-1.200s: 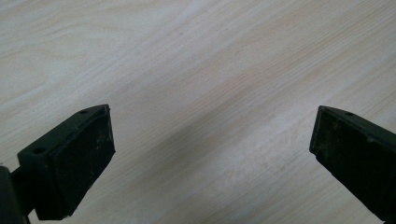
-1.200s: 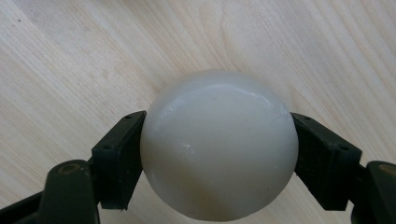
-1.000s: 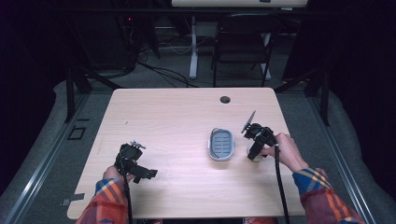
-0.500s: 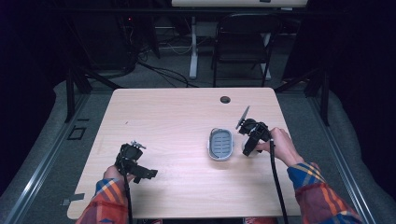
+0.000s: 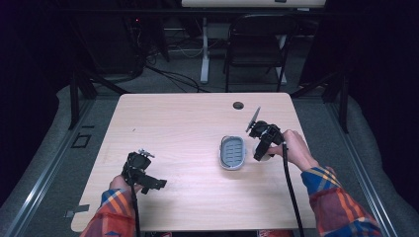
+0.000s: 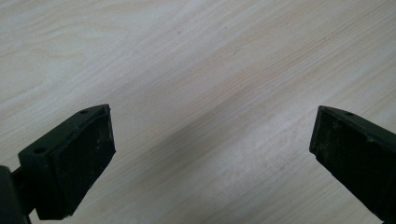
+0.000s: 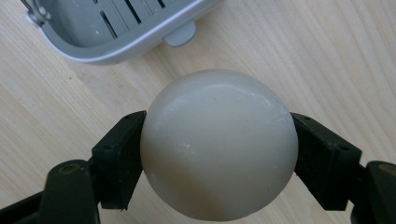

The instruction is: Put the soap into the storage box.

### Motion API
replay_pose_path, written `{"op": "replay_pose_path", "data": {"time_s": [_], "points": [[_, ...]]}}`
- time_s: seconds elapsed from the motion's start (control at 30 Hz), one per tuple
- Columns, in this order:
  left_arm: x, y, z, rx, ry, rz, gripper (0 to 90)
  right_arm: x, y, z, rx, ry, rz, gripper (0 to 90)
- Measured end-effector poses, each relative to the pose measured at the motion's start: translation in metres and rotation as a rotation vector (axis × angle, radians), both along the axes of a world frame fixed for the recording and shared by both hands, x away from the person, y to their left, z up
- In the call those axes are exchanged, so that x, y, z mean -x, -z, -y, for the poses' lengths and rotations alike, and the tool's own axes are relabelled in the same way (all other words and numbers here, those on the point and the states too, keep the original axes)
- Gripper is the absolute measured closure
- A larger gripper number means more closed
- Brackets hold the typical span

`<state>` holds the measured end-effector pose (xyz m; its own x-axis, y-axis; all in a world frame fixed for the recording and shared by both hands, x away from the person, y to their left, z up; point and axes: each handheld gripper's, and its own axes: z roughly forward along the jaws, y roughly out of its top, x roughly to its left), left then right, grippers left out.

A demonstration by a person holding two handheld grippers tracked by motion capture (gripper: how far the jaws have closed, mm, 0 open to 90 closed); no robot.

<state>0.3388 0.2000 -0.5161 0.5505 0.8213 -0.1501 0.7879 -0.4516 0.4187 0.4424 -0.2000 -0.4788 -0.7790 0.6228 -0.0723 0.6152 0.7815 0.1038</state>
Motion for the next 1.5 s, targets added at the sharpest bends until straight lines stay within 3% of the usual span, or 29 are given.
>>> {"op": "replay_pose_path", "data": {"time_s": [0.97,1.23,1.5], "points": [[0.000,0.000,0.001,-0.010,0.008,0.001,0.0,-0.014,-0.029,-0.032,-0.021,-0.046,0.023,23.9],[0.000,0.000,0.001,-0.009,0.009,0.001,0.0,-0.018,-0.030,-0.043,-0.027,-0.055,0.019,23.9],[0.000,0.001,0.001,-0.011,0.012,0.000,0.0,-0.022,-0.030,-0.052,-0.064,-0.060,0.021,23.9]]}}
